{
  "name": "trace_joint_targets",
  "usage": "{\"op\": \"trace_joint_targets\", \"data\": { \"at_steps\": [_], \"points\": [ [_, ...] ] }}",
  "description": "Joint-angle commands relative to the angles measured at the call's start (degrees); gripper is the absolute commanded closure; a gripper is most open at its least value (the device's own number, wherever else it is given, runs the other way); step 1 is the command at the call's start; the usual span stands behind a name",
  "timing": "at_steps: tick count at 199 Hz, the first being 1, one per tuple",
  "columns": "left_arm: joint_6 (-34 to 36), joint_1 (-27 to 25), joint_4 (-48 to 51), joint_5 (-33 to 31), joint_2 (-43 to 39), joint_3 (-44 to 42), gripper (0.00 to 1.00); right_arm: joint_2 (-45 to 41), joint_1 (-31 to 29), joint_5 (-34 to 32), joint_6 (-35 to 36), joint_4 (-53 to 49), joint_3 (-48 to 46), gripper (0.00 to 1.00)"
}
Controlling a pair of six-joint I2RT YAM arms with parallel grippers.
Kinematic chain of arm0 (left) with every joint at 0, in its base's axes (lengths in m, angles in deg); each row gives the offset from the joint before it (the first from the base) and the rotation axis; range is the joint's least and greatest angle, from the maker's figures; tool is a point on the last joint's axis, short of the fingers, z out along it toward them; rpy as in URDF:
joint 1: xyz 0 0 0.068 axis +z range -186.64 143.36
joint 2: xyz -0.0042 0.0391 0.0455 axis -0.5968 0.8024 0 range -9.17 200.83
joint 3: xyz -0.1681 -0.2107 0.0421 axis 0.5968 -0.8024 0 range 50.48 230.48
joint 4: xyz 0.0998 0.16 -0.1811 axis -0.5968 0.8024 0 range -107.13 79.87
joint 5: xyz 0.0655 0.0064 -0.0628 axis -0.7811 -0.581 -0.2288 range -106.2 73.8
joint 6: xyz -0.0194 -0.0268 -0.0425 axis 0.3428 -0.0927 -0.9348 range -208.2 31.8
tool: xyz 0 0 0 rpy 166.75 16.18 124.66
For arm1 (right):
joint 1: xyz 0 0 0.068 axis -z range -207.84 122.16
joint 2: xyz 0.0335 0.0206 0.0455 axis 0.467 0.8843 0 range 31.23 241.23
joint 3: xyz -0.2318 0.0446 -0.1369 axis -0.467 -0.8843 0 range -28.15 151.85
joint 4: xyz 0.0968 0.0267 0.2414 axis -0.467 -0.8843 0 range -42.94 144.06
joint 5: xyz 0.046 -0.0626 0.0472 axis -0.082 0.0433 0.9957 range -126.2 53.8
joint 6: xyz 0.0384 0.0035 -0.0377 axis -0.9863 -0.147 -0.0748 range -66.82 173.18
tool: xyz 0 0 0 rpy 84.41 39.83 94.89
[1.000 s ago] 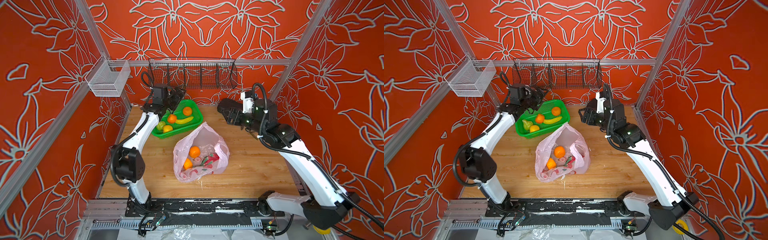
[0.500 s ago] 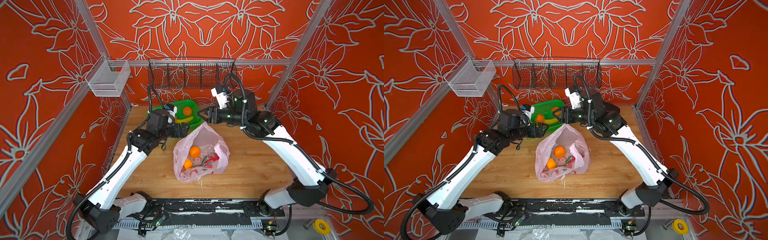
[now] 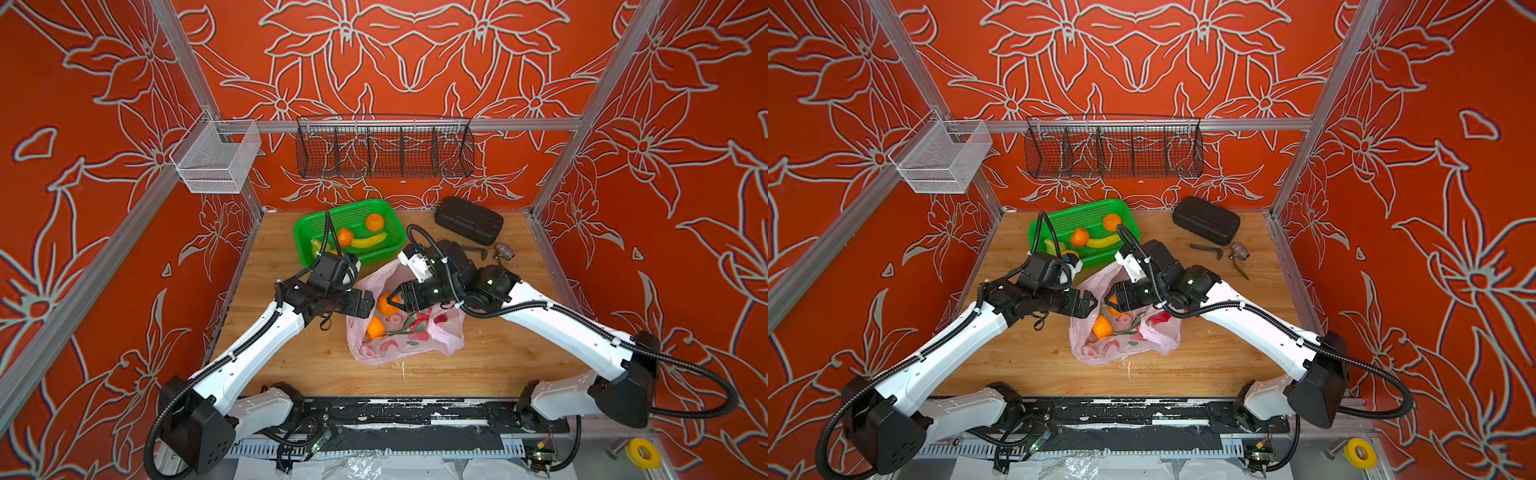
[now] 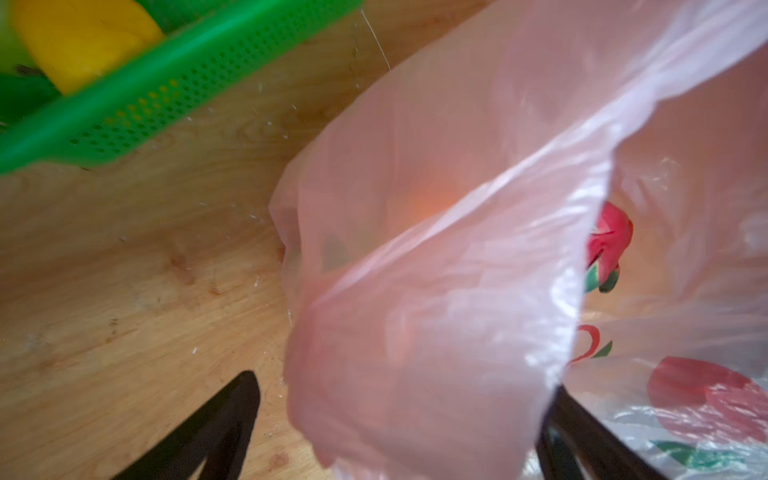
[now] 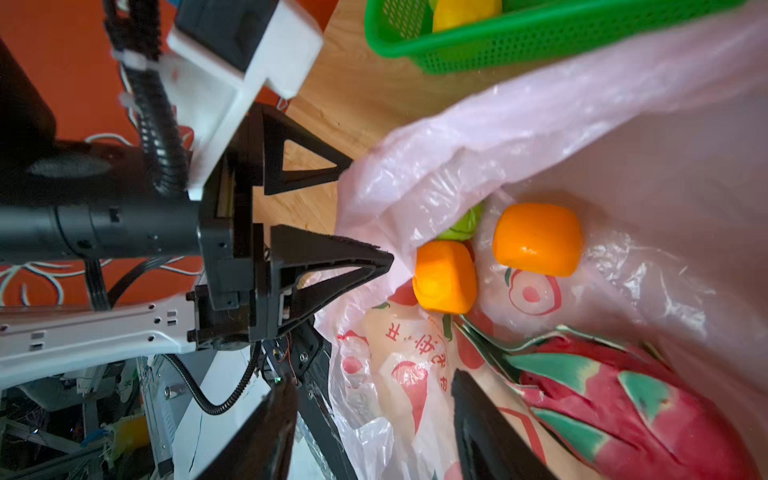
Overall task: Untie the knot of the plastic bag and take out the fruit
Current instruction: 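Move the left gripper to hold the bag rim while the right gripper reaches inside, then grasp an orange inside the bag with the right gripper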
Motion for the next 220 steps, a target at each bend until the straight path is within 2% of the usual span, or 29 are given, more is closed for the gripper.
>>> {"op": "trace_joint_targets", "data": {
  "at_steps": [1, 16, 45, 72, 94, 142, 175, 220],
  "points": [
    [0.2, -0.7, -2.9, 1.7, 2.4, -1.3, 0.01, -0.9, -1.0, -1.4, -0.8, 1.7, -3.5, 0.39],
    [-1.6, -0.8, -2.0, 0.0, 3.9, -1.5, 0.00, 0.1, -1.9, -2.3, -0.4, 2.6, -5.5, 0.39],
    [-4.7, -0.8, -0.8, -3.0, 4.4, -2.5, 0.23, 2.9, -3.7, -4.5, -1.1, 4.4, -7.1, 0.39],
    [-8.6, -0.9, 2.1, -7.0, 3.3, -2.6, 0.36, 6.1, -5.9, -7.1, -1.8, 7.9, -7.6, 0.37],
    [-12.7, -0.8, 4.2, -9.5, 2.1, -3.4, 0.39, 9.1, -8.1, -11.1, -1.9, 10.3, -7.3, 0.30],
    [-18.6, -0.8, 6.2, -11.1, 0.5, -5.8, 0.42, 15.2, -12.5, -22.5, 1.1, 12.8, -6.2, 0.25],
    [-19.5, -0.8, 6.5, -12.3, -0.1, -7.0, 0.42, 18.8, -12.7, -24.8, 1.9, 15.0, -5.5, 0.21],
    [-20.1, -0.9, 6.3, -13.3, -1.2, -8.4, 0.42, 24.7, -12.8, -21.3, 2.3, 17.4, -3.1, 0.17]
  ]
}}
